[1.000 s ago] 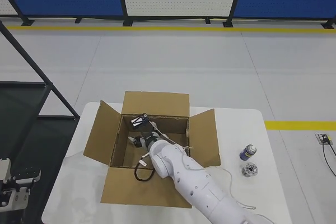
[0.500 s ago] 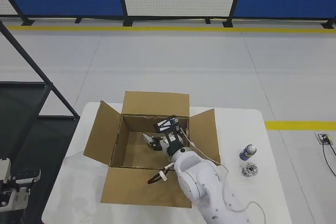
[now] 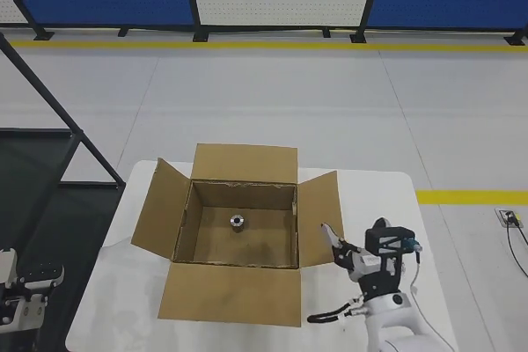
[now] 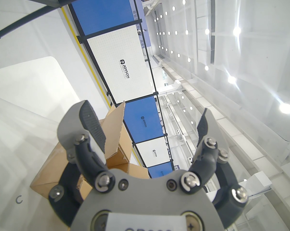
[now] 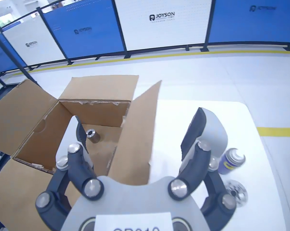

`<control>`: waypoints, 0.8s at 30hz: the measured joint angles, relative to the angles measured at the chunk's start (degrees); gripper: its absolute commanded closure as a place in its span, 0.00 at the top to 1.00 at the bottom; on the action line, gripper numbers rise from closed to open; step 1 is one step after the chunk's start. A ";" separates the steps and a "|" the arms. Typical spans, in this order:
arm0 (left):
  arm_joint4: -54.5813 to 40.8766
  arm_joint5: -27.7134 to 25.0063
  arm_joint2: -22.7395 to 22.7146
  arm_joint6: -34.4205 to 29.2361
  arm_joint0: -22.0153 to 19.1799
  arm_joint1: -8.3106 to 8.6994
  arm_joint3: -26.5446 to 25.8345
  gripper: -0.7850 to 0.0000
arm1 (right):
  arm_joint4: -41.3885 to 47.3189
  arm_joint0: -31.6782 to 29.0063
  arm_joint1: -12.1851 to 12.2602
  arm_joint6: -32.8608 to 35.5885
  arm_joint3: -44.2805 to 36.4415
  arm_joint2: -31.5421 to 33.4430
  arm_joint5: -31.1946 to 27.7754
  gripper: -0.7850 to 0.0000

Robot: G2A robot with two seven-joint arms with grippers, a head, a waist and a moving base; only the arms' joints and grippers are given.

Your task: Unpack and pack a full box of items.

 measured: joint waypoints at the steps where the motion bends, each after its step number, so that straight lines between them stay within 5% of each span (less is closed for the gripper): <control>1: 0.00 0.00 0.00 0.00 0.00 0.00 0.00 1.00 | -0.05 -1.31 0.08 0.36 -0.89 0.85 0.45 1.00; 11: 0.00 0.00 0.00 0.00 0.00 0.00 0.00 1.00 | 2.90 -8.75 0.66 5.44 -0.54 9.59 3.51 1.00; 24: 0.00 0.00 0.00 0.00 0.00 0.00 0.00 1.00 | 2.68 -0.80 1.06 12.89 16.26 13.44 7.71 1.00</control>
